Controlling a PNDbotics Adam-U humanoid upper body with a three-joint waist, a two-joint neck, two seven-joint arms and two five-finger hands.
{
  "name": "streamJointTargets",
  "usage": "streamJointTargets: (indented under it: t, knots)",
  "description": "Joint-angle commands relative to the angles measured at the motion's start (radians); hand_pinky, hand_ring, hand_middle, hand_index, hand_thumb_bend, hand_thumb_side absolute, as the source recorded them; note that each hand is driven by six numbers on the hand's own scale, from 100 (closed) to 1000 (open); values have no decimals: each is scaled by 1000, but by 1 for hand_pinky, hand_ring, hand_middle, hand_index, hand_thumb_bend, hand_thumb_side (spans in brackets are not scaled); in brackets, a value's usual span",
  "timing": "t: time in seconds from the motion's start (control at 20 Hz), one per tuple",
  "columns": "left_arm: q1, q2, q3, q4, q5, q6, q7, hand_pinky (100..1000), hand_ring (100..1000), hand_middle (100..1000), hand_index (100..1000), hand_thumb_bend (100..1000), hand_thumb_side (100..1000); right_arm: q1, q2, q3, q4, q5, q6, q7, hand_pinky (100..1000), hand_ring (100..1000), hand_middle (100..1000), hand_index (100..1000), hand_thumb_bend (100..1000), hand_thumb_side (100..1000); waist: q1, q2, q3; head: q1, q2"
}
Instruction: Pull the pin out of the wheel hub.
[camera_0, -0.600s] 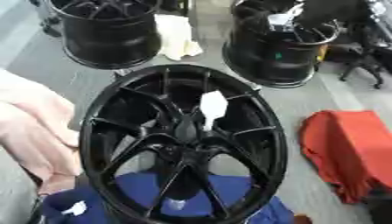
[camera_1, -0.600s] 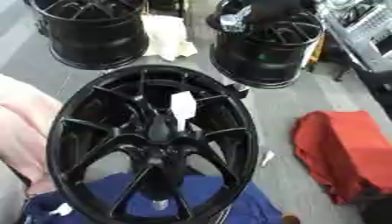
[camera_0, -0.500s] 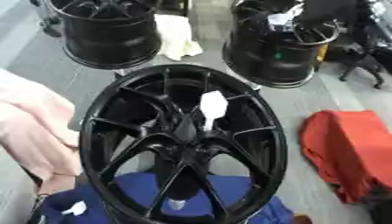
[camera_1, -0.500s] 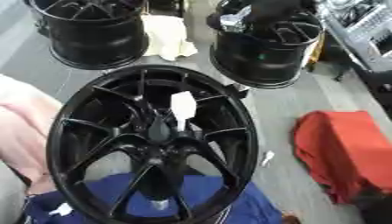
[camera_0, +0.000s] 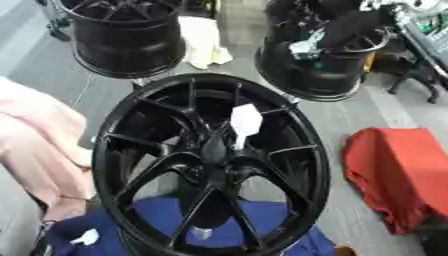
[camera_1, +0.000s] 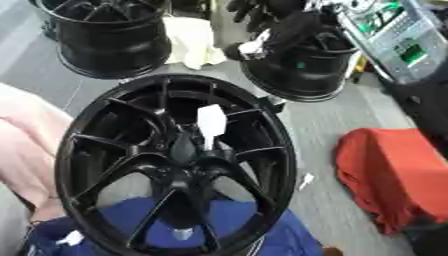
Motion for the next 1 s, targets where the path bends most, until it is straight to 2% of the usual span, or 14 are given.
streamJointTargets:
  t: [0.05, 0.35, 0.7, 1.0]
  knots:
    - [-13, 33, 14, -20, -3, -58, -68, 727, 580, 521, 785, 173, 768, -29, 5, 0, 31, 22, -8, 19, 829, 891, 917, 975, 420, 399, 5, -14, 1, -1, -6]
    - [-16, 32, 15, -25, -5, -54, -75, 728, 583, 523, 785, 175, 767, -37, 39, 17, 90, 37, -24, 42, 829, 892, 909, 976, 436, 385, 5, -12, 3, 0, -5]
    - [-16, 32, 15, -25, -6, -54, -81, 730, 586, 527, 787, 178, 767, -36, 51, 30, 112, 27, -37, 61, 825, 887, 902, 975, 531, 418, 5, -11, 3, 3, -2]
    - [-17, 33, 14, -23, -9, -57, -87, 733, 590, 531, 788, 180, 768, -30, 53, 49, 114, 10, -42, 80, 826, 885, 892, 977, 507, 363, 5, -10, 4, 4, -1]
